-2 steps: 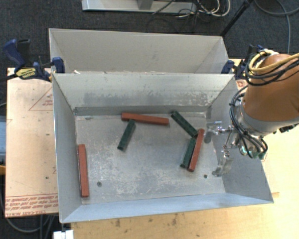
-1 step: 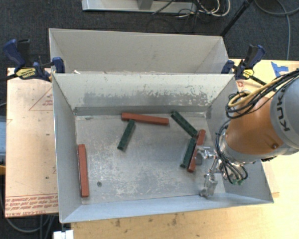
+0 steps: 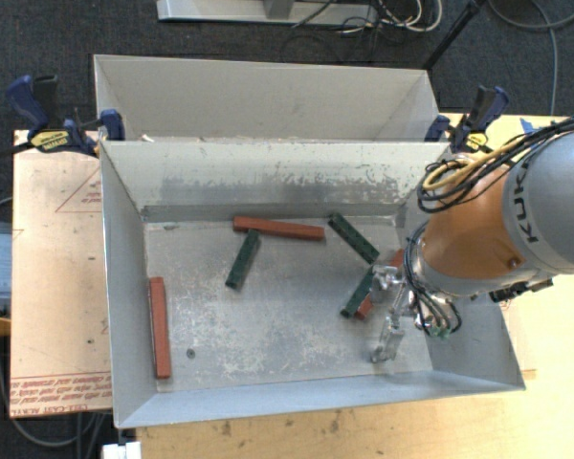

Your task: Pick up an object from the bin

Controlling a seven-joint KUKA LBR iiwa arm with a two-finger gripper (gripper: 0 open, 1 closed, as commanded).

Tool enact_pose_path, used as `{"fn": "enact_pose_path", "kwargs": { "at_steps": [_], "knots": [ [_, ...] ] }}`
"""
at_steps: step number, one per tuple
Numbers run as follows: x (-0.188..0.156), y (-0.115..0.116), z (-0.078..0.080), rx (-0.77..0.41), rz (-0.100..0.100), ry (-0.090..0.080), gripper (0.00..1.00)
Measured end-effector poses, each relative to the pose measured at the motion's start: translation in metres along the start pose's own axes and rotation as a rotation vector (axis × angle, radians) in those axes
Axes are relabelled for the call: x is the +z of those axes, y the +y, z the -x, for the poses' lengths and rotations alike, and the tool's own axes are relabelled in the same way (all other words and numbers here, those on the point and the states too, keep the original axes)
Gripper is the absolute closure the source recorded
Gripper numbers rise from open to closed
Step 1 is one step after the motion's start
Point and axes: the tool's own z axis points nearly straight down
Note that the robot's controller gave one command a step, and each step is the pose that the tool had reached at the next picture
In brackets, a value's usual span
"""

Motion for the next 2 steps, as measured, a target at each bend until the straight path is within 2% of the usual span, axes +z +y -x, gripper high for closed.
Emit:
{"fn": "enact_pose_path", "kwargs": {
  "at_steps": [1,2],
  "knots": [
    [-0.0015,-0.0005,0.0016,0.001,-0.001,-0.006,1.00],
    [0.0001,-0.0002,-0.0002,0.000,-0.001,0.000,0.00]
  ]
}}
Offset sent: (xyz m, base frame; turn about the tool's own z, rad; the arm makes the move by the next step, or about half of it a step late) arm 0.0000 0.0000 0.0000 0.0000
